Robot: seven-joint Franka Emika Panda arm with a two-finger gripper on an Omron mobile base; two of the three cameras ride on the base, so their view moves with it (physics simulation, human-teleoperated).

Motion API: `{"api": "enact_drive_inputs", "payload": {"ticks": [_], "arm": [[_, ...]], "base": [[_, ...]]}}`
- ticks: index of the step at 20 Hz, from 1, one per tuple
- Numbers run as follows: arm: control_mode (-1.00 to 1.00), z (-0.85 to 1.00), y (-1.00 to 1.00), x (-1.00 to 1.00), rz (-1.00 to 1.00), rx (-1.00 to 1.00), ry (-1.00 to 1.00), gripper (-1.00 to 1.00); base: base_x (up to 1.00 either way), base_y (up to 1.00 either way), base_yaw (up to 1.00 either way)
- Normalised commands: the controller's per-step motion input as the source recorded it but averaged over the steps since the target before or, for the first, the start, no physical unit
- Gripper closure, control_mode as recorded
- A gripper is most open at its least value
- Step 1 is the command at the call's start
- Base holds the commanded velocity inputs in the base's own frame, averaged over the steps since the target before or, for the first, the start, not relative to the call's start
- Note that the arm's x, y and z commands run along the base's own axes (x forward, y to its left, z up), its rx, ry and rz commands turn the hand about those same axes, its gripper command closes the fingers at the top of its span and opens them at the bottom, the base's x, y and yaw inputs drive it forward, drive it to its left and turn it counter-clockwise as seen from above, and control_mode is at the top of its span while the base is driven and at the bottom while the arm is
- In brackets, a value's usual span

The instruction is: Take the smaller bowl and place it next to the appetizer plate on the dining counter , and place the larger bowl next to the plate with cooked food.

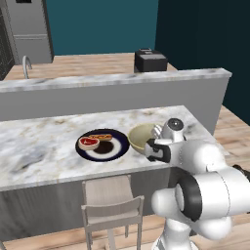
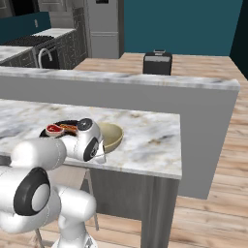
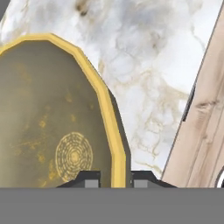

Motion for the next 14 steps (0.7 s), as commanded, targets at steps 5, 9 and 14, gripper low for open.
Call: {"api": "enact_drive_inputs", "payload": {"ticks": [5,9,14], "arm": [[-1.00,-0.12,0.00,0.29,-0.01,0.00,0.00,1.00],[-1.00,-0.06,0.00,0.29,-0.01,0.00,0.01,1.00],[-1.00,0.05,0.00,0.11,-0.02,0.00,0.05,-1.00]], "base": [[0.00,0.00,0.00],[0.00,0.00,0.00],[0.00,0.00,0.00]]}}
